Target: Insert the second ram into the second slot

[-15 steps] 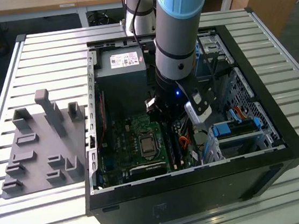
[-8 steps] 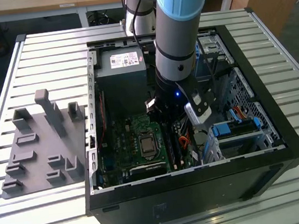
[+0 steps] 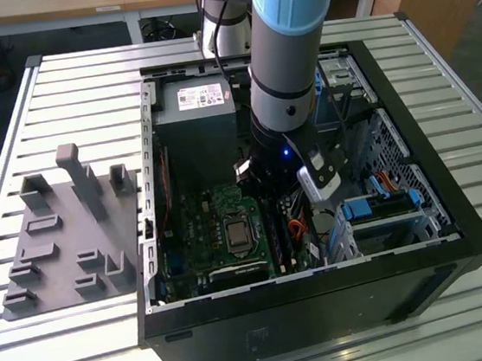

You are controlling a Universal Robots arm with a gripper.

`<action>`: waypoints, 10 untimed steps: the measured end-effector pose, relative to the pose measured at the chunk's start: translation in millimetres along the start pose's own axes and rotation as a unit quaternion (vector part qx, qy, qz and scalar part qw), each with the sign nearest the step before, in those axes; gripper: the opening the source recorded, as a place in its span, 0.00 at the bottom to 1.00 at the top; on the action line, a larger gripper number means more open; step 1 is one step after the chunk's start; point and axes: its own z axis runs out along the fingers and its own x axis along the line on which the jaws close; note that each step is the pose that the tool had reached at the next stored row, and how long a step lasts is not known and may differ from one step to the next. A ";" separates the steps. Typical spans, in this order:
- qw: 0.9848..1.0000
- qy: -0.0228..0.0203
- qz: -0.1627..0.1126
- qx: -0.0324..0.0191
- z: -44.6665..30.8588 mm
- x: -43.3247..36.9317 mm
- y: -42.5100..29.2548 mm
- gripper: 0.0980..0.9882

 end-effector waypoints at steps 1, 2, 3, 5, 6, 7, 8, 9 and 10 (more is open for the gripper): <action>1.000 0.000 0.000 0.000 0.2 0.0 0.0 0.01; 1.000 0.000 0.000 0.000 0.2 0.0 0.0 0.01; 1.000 0.000 0.000 0.000 0.2 0.0 0.0 0.01; 1.000 0.000 0.000 0.000 0.2 0.3 0.0 0.01; 1.000 0.000 0.000 0.000 -0.2 0.5 0.0 0.01; 1.000 0.000 0.000 -0.001 -1.1 0.6 0.2 0.01; 1.000 0.000 0.000 -0.001 -2.2 0.8 0.2 0.01; 1.000 0.000 0.000 0.000 -4.0 0.9 0.1 0.01; 1.000 0.000 0.000 0.000 -5.6 1.1 0.0 0.01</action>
